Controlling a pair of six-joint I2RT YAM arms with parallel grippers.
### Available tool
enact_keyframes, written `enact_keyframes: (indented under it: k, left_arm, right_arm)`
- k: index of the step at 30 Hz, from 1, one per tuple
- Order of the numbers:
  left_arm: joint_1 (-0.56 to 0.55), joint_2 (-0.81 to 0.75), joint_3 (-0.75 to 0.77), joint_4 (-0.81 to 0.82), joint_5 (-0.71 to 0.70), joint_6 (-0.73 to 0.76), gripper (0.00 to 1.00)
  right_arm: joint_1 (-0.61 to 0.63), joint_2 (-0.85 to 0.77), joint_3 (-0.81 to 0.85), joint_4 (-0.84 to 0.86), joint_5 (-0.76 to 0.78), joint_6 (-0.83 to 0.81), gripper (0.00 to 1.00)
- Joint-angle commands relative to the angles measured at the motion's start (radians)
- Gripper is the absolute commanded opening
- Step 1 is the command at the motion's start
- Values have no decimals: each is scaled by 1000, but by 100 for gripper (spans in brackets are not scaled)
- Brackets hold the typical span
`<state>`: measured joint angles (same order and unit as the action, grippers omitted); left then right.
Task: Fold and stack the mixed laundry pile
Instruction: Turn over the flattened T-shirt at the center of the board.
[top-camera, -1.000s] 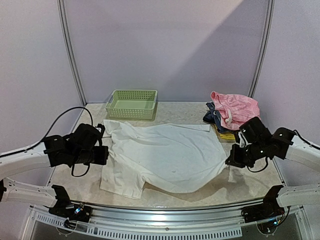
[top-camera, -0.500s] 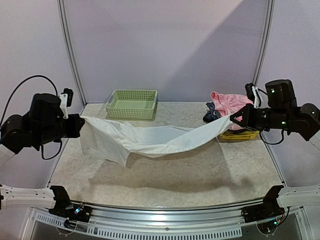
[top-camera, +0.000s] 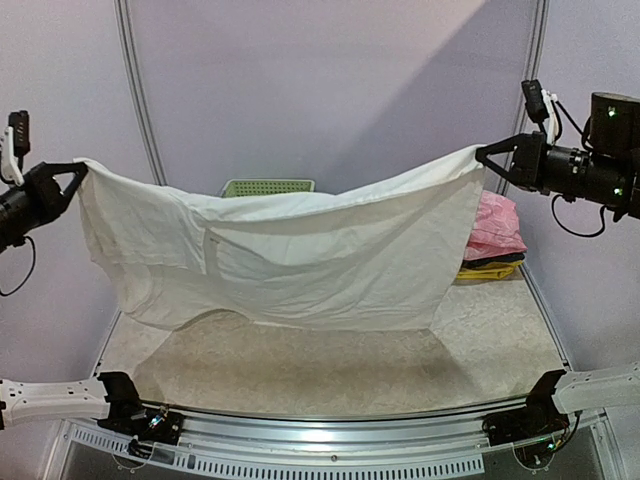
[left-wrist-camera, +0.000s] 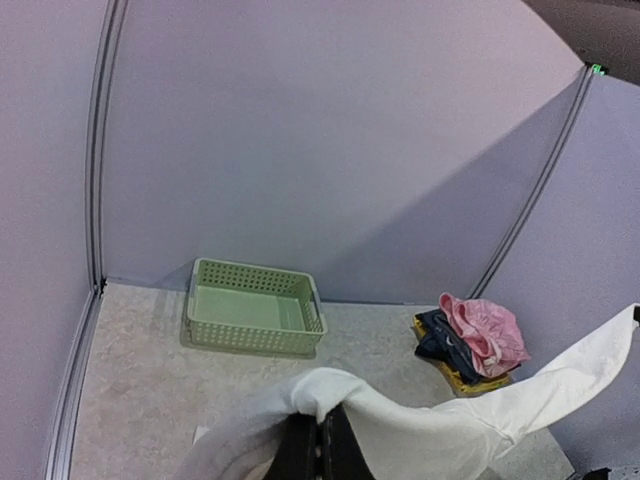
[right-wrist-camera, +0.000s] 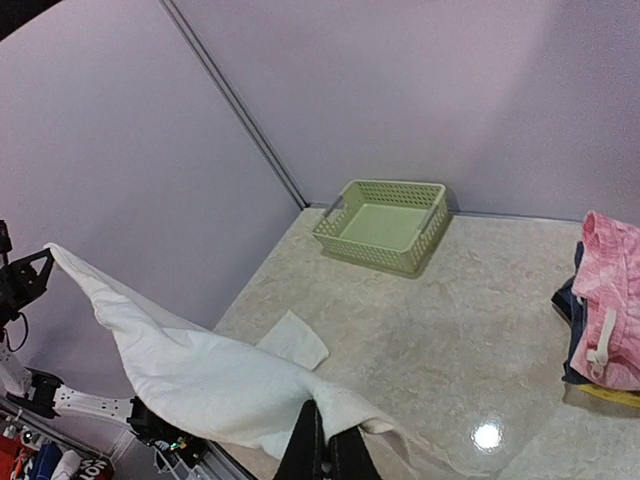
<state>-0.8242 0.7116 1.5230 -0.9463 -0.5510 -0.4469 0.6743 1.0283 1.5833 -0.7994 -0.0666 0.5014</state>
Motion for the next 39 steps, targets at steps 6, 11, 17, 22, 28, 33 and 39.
enact_keyframes:
  k: [6, 11, 17, 22, 28, 33, 39]
  left_arm:
    - [17, 48, 269, 180, 261, 127, 0]
    - [17, 122, 387, 190, 338, 152, 0]
    - [17, 333, 575, -19, -15, 226, 0]
    - [58, 502, 484, -168, -263, 154, 3]
    - [423, 645, 43, -14, 133, 42, 0]
    - [578, 954, 16, 126, 292, 62, 8]
    - [587, 993, -30, 250, 325, 74, 78]
  right_arm:
    - [5, 60, 294, -13, -249, -102, 0]
    - [4, 123, 449, -73, -261, -115, 0]
    - [5, 174, 446, -159, 244, -72, 0]
    - [-25, 361, 286, -239, 445, 9, 0]
    - [-177, 591, 18, -138, 352, 89, 0]
    - [-246, 827, 63, -15, 224, 71, 15]
    - [-253, 936, 140, 37, 125, 44, 58]
